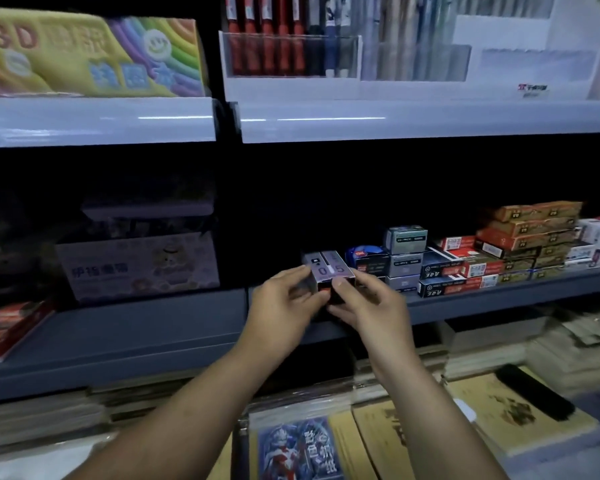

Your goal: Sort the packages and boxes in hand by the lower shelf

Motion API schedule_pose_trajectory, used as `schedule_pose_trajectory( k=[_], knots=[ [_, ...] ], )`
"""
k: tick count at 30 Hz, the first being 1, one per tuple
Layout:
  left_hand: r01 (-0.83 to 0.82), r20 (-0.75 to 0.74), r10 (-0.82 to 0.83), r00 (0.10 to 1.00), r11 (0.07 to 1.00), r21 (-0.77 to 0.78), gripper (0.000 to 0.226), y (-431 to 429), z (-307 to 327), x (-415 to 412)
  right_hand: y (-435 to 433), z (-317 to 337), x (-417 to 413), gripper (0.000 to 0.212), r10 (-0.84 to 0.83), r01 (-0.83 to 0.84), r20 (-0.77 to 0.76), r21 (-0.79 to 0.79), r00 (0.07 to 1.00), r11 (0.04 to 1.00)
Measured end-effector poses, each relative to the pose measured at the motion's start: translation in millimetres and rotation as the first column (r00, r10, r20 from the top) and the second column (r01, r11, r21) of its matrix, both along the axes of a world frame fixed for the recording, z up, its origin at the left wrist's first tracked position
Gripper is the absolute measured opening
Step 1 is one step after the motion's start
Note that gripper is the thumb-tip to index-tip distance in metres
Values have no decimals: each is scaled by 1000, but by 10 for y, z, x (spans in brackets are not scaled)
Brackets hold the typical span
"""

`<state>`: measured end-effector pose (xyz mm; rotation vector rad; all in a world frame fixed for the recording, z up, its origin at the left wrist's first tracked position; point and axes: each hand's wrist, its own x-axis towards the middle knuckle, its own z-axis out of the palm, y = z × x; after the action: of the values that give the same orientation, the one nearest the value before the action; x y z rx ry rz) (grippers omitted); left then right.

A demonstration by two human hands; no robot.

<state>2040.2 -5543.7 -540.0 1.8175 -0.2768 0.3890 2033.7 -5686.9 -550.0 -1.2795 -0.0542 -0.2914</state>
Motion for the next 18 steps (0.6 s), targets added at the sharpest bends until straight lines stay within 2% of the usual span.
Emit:
schedule_pose_trajectory(
  k=[2,7,9,13,18],
  knots=[
    [-21,21,20,1000,999,43,53,-32,-68,90,-42,-44,41,29,-25,26,12,-42,1000,999],
    [-68,100,56,993,990,124,51,-62,-59,232,-122,-149,182,15,-251,271,109,-248,962,930],
    [-84,134,66,989,987,136,49,-74,-32,273,-118,-180,231,12,-276,300,130,-233,952,925],
    [-98,120,86,989,990,98,48,-97,-59,364,-87,-197,316,11,-256,260,45,-137,966,956],
    [-112,111,102,989,989,92,53,-119,-124,469,-92,-252,378,17,-296,300,46,-162,954,940]
  ],
)
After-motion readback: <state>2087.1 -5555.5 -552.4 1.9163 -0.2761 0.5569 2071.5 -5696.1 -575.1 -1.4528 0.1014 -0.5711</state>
